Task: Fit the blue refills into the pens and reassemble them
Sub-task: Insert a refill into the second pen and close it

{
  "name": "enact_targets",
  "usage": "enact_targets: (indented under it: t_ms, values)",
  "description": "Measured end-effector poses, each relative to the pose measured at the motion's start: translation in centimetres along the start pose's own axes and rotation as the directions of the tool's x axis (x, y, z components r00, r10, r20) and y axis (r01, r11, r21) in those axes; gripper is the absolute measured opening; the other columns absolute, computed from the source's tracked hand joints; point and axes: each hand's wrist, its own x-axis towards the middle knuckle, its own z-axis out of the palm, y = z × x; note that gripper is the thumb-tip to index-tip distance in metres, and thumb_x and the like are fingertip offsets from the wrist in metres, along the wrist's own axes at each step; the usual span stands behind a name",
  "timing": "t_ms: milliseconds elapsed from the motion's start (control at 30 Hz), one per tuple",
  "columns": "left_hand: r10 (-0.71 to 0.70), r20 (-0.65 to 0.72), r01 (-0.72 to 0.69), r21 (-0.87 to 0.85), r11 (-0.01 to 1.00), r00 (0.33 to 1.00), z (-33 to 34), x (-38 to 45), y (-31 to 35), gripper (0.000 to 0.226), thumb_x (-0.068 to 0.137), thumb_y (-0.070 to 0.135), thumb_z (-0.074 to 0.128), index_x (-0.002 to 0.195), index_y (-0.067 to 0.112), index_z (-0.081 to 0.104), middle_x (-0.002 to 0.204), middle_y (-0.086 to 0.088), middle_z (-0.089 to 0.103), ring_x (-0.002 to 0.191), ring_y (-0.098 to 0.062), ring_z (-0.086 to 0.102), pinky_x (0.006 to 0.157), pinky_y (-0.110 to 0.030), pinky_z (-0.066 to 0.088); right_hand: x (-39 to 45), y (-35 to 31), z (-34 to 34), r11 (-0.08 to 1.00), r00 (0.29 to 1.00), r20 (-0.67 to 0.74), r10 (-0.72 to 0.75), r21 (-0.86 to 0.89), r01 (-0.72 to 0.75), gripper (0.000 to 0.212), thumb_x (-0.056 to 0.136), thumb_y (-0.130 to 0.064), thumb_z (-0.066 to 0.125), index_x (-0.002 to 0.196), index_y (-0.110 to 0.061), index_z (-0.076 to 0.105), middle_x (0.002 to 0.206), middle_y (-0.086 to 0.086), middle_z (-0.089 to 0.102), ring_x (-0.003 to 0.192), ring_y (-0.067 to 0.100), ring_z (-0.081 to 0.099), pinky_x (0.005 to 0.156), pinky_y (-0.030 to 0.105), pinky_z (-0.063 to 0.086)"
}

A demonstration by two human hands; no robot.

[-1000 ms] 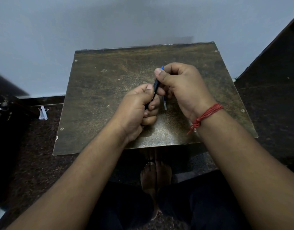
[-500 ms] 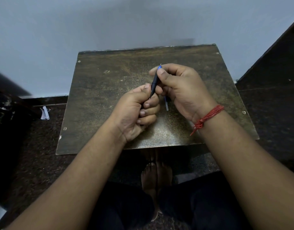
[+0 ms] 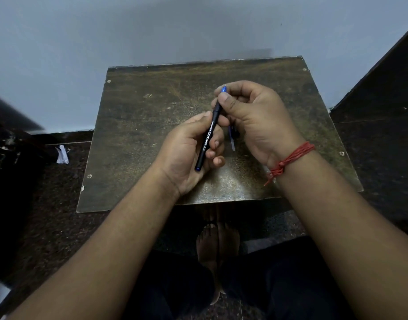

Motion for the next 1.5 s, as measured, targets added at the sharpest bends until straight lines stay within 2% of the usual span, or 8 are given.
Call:
enact_targets:
  t_ms: [200,433,667,900,1000,1133,1367,1500]
  values:
    - [-0.02,-0.041,0.021,0.023,1.0,0.999,-0.23,0.02,-0.03,0.029,0.104,0.029,0.042,0.092,0.011,0.061,0.055,0.001,0.049,0.042,-0.007,0.038,0.039,-0.02,0.039,-0.04,-0.07,-0.21,0.994,0.997,0.003,0.079,0.082,-0.079,0.018,0.1,-0.006,0.053,0.112,-0.001,0.065,0.096,0.015,0.076,0.071,0.024,0.061,0.067,0.028,0.055]
    - [0.059,-0.088,-0.048,0.12,0.992,0.994,-0.06,0.17,-0.37,0.029,0.105,0.027,0.042,0.09,0.011,0.06,0.054,-0.001,0.051,0.039,-0.008,0.03,0.041,-0.02,0.037,-0.2,0.11,0.19,0.998,0.998,-0.042,0.05,-0.044,-0.051,0.008,0.092,-0.009,0.069,0.092,-0.007,0.061,0.069,0.006,0.062,0.051,0.011,0.056,0.049,0.023,0.049]
    - [0.098,-0.104,-0.083,0.142,0.986,0.99,-0.21,0.3,-0.41,0.027,0.105,0.025,0.041,0.092,0.008,0.058,0.052,0.0,0.05,0.036,-0.007,0.029,0.038,-0.019,0.029,-0.17,-0.33,0.15,0.979,0.992,-0.033,0.121,0.169,-0.114,0.026,0.094,0.004,0.055,0.119,-0.002,0.052,0.098,0.018,0.076,0.079,0.028,0.066,0.065,0.027,0.055]
    - [0.113,-0.101,-0.097,0.149,0.984,0.988,-0.17,0.29,-0.48,0.026,0.106,0.023,0.041,0.09,0.011,0.057,0.053,-0.002,0.05,0.037,-0.007,0.029,0.038,-0.019,0.028,-0.07,0.17,0.12,0.996,0.992,-0.081,0.091,0.005,-0.091,0.012,0.09,-0.009,0.071,0.091,-0.009,0.06,0.076,0.003,0.064,0.065,0.01,0.066,0.063,0.023,0.055]
    - [0.112,-0.104,-0.096,0.147,0.984,0.988,-0.26,0.32,-0.47,0.027,0.106,0.024,0.041,0.09,0.01,0.059,0.053,-0.002,0.05,0.037,-0.007,0.029,0.038,-0.02,0.029,-0.13,-0.01,0.09,0.994,0.994,-0.05,0.098,0.048,-0.096,0.004,0.093,-0.001,0.064,0.095,-0.004,0.064,0.082,0.01,0.069,0.07,0.015,0.068,0.064,0.024,0.055]
    - [0.109,-0.103,-0.093,0.15,0.984,0.989,-0.37,0.37,-0.5,0.028,0.105,0.025,0.041,0.092,0.008,0.06,0.053,-0.001,0.051,0.036,-0.007,0.03,0.038,-0.019,0.03,-0.23,-0.33,0.33,0.986,0.99,-0.07,0.121,0.126,-0.111,0.018,0.095,0.002,0.055,0.112,0.003,0.062,0.093,0.019,0.075,0.082,0.032,0.064,0.064,0.026,0.056]
    - [0.1,-0.097,-0.087,0.13,0.988,0.99,-0.34,0.37,-0.45,0.028,0.104,0.023,0.041,0.091,0.007,0.061,0.054,-0.003,0.052,0.038,-0.008,0.03,0.038,-0.02,0.03,-0.17,0.03,0.54,0.999,0.992,-0.117,0.042,-0.029,-0.046,0.009,0.091,-0.009,0.07,0.093,-0.006,0.061,0.074,0.005,0.067,0.066,0.022,0.064,0.063,0.028,0.057]
    - [0.093,-0.097,-0.08,0.129,0.988,0.991,-0.33,0.36,-0.37,0.028,0.104,0.023,0.04,0.092,0.007,0.06,0.053,-0.002,0.052,0.037,-0.008,0.03,0.037,-0.02,0.029,-0.15,-0.17,0.36,0.996,0.994,-0.078,0.078,0.058,-0.074,0.015,0.093,0.002,0.057,0.104,-0.001,0.065,0.088,0.013,0.076,0.078,0.033,0.063,0.063,0.026,0.055]
